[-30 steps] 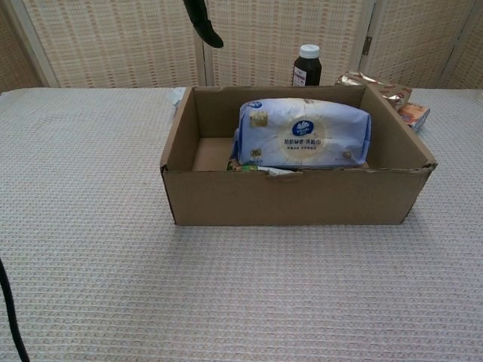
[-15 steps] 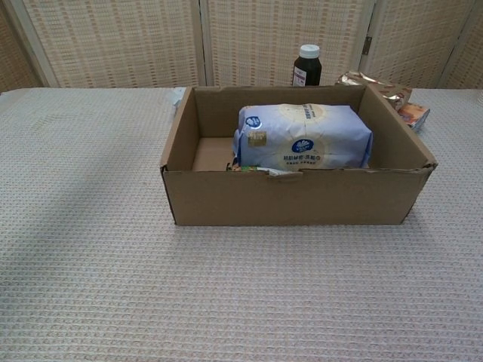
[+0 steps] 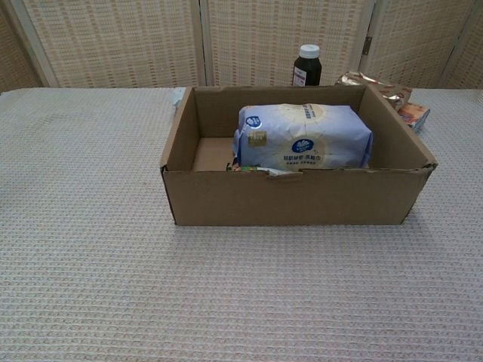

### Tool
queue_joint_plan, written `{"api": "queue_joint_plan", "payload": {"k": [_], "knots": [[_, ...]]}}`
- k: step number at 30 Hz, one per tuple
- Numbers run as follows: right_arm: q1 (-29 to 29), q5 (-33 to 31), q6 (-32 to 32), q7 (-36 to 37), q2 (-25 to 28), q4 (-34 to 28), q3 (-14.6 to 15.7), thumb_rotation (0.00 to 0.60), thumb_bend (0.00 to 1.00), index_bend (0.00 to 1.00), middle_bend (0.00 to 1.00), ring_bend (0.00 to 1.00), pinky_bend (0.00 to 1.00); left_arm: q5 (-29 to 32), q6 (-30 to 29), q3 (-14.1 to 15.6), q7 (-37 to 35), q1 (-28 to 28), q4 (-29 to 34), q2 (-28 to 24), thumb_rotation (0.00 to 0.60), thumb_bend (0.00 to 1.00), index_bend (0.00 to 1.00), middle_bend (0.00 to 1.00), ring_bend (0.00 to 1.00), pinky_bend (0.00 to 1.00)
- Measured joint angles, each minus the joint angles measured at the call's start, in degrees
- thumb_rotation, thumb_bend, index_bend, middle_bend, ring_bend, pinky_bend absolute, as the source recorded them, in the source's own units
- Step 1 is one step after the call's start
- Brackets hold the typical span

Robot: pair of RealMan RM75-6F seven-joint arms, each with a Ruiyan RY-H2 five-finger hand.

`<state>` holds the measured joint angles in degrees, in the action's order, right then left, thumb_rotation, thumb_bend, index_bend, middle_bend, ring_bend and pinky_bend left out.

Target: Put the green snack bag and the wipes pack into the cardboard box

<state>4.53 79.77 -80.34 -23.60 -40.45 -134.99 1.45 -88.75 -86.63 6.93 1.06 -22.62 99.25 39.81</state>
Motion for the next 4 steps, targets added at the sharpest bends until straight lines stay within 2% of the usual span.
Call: {"api": "queue_joint_plan", "payload": {"k": [4], "knots": [[0.1, -0.5, 0.2, -1.0, -0.5, 0.0, -0.1, 0.600, 0.00, 0.07, 0.01, 0.00, 0.00, -2.0, -1.5, 1.1, -0.5, 3.8, -4.5, 3.1, 0.600, 0.22, 0.05, 0.14, 0.12, 0.29]]}}
